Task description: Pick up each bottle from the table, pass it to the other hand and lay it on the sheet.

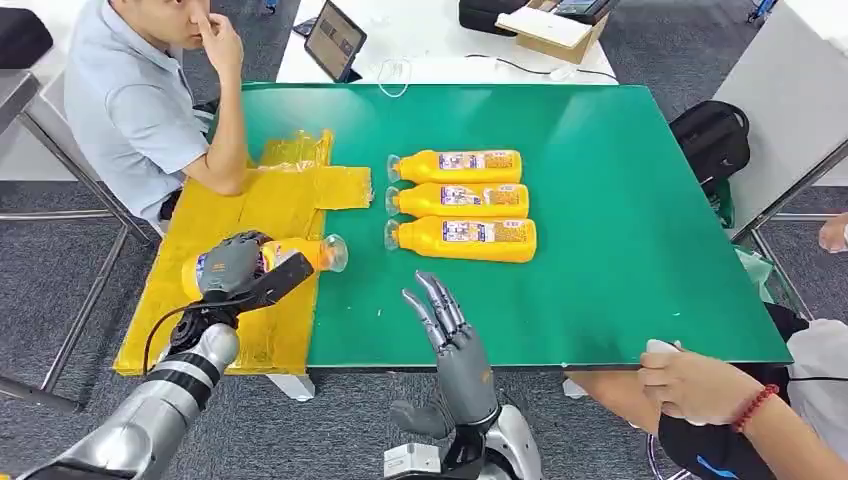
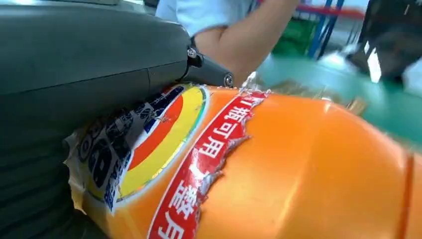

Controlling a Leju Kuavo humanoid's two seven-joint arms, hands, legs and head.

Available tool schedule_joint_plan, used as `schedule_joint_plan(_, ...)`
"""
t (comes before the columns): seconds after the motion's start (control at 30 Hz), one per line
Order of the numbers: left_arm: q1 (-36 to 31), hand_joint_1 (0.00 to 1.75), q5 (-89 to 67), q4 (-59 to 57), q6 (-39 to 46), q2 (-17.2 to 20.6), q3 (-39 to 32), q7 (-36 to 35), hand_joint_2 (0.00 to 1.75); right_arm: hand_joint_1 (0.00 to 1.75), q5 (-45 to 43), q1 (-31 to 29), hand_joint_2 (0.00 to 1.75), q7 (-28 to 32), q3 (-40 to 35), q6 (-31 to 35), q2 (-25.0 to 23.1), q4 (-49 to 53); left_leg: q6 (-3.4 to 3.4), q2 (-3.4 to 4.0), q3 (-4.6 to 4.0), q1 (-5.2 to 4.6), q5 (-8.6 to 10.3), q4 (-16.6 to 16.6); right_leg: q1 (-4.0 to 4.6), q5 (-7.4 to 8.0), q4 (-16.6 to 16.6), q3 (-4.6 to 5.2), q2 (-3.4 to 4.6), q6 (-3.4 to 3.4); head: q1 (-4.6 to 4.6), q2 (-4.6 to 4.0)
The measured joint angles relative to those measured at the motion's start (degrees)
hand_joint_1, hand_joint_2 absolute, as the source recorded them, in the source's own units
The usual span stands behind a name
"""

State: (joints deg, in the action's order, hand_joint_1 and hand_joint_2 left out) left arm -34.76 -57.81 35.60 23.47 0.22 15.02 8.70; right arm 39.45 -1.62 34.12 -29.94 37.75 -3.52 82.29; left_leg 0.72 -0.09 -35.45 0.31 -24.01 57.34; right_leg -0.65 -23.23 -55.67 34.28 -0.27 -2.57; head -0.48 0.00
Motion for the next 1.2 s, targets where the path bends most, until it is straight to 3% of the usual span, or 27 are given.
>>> schedule_joint_plan(0.03,-0.78,1.45,-0.41,-1.26,-1.15,0.09,0.43,-0.24,1.75,0.00,-0.11,0.04,0.00,-0.02,0.02,-0.04,0.04,0.00,0.00,-0.01,-0.01,0.00,0.00,0.00,0.00,0.00,0.00,-0.01,0.00,0.00,0.00,0.00)
schedule_joint_plan(0.07,-1.61,0.66,-0.65,-2.21,-2.41,0.09,0.70,-0.52,1.75,0.00,-0.13,0.06,0.00,-0.02,0.04,-0.11,0.04,0.00,0.00,0.00,0.00,-0.01,0.00,0.00,-0.01,0.00,0.00,-0.01,0.00,0.00,0.00,0.00)
schedule_joint_plan(0.1,-2.62,0.66,-1.18,-3.45,-4.40,0.06,0.85,-0.85,1.75,0.00,-0.15,0.14,0.00,-0.02,0.13,-0.20,0.04,0.00,0.00,0.00,0.00,-0.01,-0.01,0.00,-0.01,0.00,0.00,-0.01,0.00,0.00,0.00,0.00)
schedule_joint_plan(0.13,-3.42,0.07,-1.64,-4.33,-5.57,0.00,0.98,-1.16,1.75,0.00,-0.17,0.22,0.00,-0.02,0.22,-0.31,0.04,0.00,0.00,0.00,0.01,-0.01,-0.01,-0.01,-0.01,-0.01,0.01,-0.02,0.00,0.00,0.00,0.00)
schedule_joint_plan(0.2,-4.64,0.02,-2.97,-6.01,-7.63,-0.20,1.81,-2.03,1.75,0.00,-0.31,0.30,0.00,-0.02,0.48,-0.50,0.04,0.00,0.00,-0.01,0.02,-0.01,-0.01,-0.01,-0.01,-0.01,0.01,-0.03,0.01,0.00,0.00,0.00)
schedule_joint_plan(0.23,-5.12,0.00,-3.76,-6.88,-9.03,-0.31,2.21,-2.34,0.00,0.00,-0.33,0.30,0.00,-0.02,0.57,-0.61,0.04,0.00,0.00,-0.01,0.03,-0.01,-0.01,-0.01,-0.01,-0.01,0.01,-0.02,0.01,0.01,0.00,0.00)
schedule_joint_plan(0.37,-6.09,0.00,-2.92,-9.11,-13.64,-1.05,2.99,-1.25,0.00,0.00,-0.68,0.28,0.00,0.22,0.98,-1.11,0.04,-0.02,0.00,0.00,0.08,0.00,0.00,-0.01,0.00,0.00,0.00,-0.09,0.01,0.01,0.00,0.00)
schedule_joint_plan(0.6,-6.91,0.00,11.71,-10.11,-24.34,-2.25,-1.37,10.20,0.00,0.00,-2.67,-0.14,0.00,3.28,1.07,-0.92,0.04,-1.92,0.00,-0.08,0.21,-0.01,-0.01,-0.02,-0.01,-0.02,0.00,-0.27,-0.04,0.01,0.00,0.00)
schedule_joint_plan(0.8,-6.70,0.00,14.99,-10.09,-26.14,-3.08,-4.63,13.28,0.00,0.00,-3.30,-0.49,0.00,4.04,1.07,-0.68,0.04,-3.89,0.00,-0.08,0.24,-0.01,0.00,-0.02,-0.01,-0.02,0.00,-0.29,-0.04,0.01,0.00,0.00)
schedule_joint_plan(0.83,-6.33,0.00,16.45,-9.85,-26.40,-3.17,-5.16,14.56,1.75,0.00,-3.43,-0.50,0.00,4.04,1.07,-0.61,0.04,-4.09,0.00,-0.07,0.25,-0.01,0.00,-0.01,-0.01,-0.02,0.00,-0.29,-0.03,0.01,-0.02,0.00)
schedule_joint_plan(1.0,-0.01,0.00,29.36,-0.17,-21.99,-5.22,-7.98,22.36,1.75,0.00,-3.21,-0.18,0.00,4.74,1.44,0.30,0.04,-5.05,0.00,-0.06,0.20,-0.01,-0.01,0.00,-0.01,-0.02,0.00,-0.20,-0.02,0.01,0.00,0.00)
schedule_joint_plan(1.2,7.91,0.00,39.21,18.27,-18.95,-7.67,-8.77,22.06,1.75,0.00,-2.54,0.60,0.00,4.74,2.01,0.98,0.00,-5.11,0.01,-0.06,0.06,-0.02,-0.06,-0.01,-0.02,-0.05,0.02,-0.10,-0.03,0.00,0.00,0.00)
